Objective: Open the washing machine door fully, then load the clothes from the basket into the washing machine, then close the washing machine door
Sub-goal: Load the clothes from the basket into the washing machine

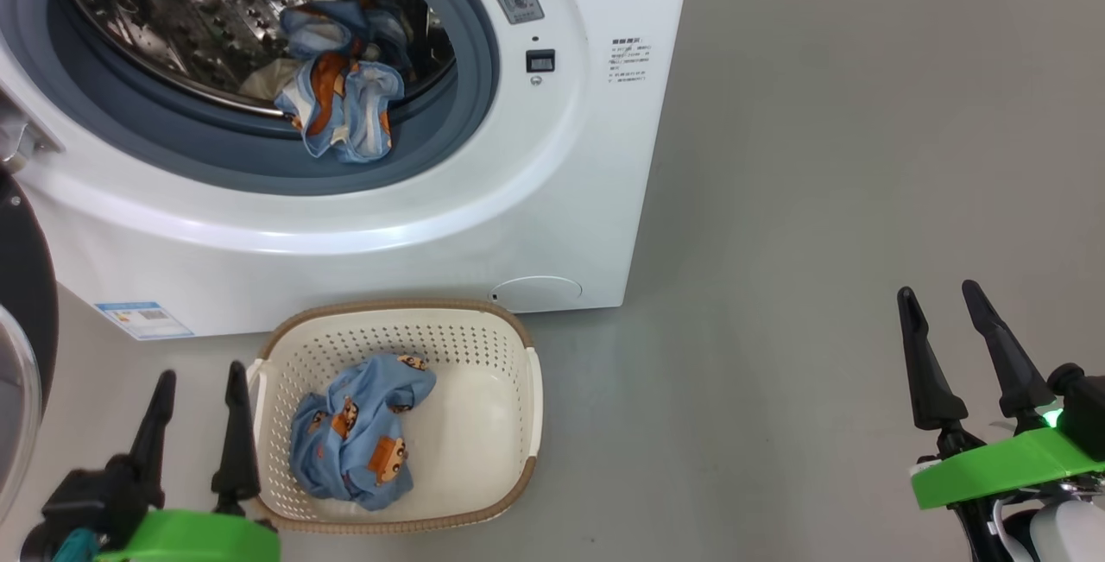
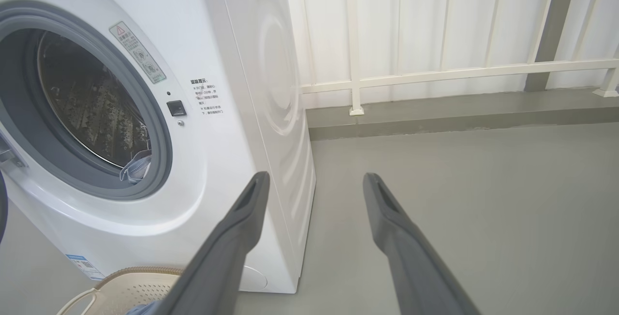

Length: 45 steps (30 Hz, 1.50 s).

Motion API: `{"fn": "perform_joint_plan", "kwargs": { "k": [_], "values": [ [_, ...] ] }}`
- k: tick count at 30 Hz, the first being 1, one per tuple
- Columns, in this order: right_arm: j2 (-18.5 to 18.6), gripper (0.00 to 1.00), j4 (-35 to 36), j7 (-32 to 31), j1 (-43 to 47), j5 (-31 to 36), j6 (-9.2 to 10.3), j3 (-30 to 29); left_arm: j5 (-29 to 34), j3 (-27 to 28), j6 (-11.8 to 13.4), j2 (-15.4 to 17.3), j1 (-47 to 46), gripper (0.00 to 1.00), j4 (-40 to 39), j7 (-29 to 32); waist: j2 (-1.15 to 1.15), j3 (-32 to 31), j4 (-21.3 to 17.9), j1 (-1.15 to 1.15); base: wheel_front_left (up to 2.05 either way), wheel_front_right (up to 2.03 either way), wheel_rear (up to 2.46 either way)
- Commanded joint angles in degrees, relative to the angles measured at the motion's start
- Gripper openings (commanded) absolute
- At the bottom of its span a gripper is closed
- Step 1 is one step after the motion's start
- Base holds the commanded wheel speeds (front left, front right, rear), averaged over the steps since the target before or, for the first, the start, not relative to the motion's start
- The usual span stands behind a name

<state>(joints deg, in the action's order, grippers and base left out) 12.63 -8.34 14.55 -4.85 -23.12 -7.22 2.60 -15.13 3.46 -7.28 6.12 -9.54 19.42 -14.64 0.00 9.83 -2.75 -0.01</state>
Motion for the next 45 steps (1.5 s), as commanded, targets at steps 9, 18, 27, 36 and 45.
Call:
{"fn": "perform_joint_plan", "kwargs": {
  "k": [9,18,27,36,45],
  "values": [
    [0.86,1.0,1.58,0.45,1.1,1.06,-0.26,0.11,-0.51,3.12,-0.21,0.02,3.44,1.0,-4.31,-0.36,0.0,-0.77,0.14,0.01,0.0,0.0,0.0],
    [0.83,1.0,1.86,0.45,0.77,1.13,-0.26,0.18,-0.48,2.98,-0.21,-0.07,3.26,1.0,-4.45,-0.36,0.0,-0.62,0.01,0.01,0.0,0.0,0.0],
    [-0.1,1.0,2.11,0.45,-1.03,1.12,-0.26,0.91,-1.52,2.27,-0.21,-0.18,1.69,1.0,-1.48,-0.36,0.0,1.81,-0.44,0.01,0.0,0.0,0.0],
    [-0.9,1.0,2.93,0.45,-5.25,0.72,-0.26,1.55,-1.81,0.9,-0.21,0.01,-3.95,1.0,6.64,-0.36,0.0,8.83,-1.06,0.01,0.0,0.0,0.0],
    [-1.31,1.0,3.71,0.45,-10.68,0.5,-0.26,2.31,-2.39,-2.43,-0.21,2.11,-15.19,1.0,21.73,-0.36,0.0,17.84,-1.67,0.01,0.0,0.0,0.0]
  ]
}}
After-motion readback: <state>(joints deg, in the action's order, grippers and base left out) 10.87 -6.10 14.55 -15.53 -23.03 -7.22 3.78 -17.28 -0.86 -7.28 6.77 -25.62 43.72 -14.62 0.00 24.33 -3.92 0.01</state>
